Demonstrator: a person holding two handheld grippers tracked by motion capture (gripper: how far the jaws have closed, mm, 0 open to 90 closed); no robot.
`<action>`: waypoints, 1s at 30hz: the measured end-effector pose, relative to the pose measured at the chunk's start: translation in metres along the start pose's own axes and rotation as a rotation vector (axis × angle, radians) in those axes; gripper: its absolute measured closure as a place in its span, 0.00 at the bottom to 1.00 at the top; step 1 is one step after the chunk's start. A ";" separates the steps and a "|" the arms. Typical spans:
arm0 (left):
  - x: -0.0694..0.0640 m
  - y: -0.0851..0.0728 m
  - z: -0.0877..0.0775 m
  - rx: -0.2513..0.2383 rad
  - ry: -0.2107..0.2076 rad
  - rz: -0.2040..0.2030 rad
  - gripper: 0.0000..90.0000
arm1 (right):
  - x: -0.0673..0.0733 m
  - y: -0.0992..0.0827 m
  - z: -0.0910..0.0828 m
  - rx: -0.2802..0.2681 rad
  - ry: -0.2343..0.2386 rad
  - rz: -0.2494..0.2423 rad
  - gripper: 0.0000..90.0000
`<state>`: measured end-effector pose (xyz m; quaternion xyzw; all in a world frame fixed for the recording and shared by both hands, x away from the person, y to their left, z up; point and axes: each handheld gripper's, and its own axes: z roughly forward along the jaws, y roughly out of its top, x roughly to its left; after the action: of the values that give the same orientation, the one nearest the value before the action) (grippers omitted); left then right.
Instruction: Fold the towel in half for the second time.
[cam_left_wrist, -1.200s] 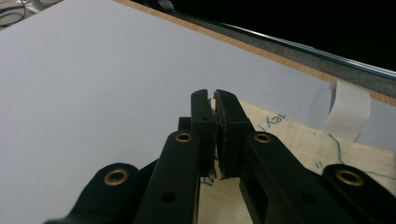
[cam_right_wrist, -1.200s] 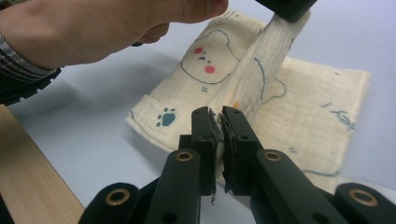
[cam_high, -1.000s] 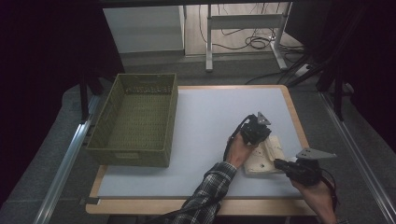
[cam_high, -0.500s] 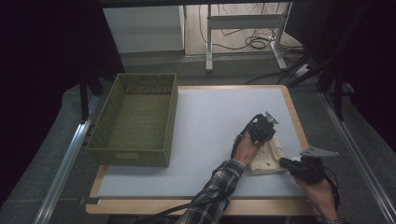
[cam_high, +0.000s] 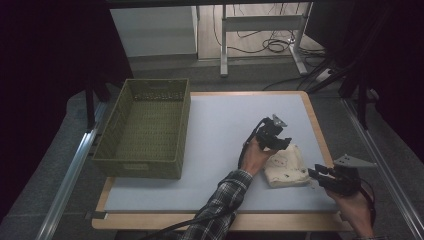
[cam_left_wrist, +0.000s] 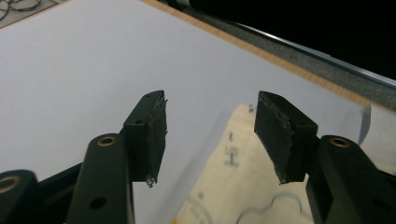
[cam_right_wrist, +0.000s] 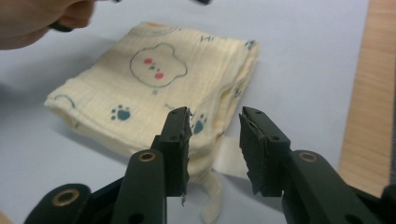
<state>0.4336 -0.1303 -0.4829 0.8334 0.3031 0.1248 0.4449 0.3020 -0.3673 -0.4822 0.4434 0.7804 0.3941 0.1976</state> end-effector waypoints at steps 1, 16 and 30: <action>0.002 -0.003 -0.004 0.012 0.010 0.013 0.48 | 0.000 0.001 0.000 -0.003 -0.003 0.000 0.68; 0.029 -0.056 -0.025 0.092 0.038 -0.029 0.47 | -0.004 -0.013 0.026 0.078 -0.014 0.025 0.55; 0.025 -0.073 -0.018 0.101 0.016 -0.053 0.60 | 0.004 -0.019 0.034 0.118 0.030 0.038 0.80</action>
<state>0.4161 -0.0724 -0.5342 0.8457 0.3343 0.1040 0.4029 0.3123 -0.3546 -0.5181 0.4631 0.7966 0.3578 0.1519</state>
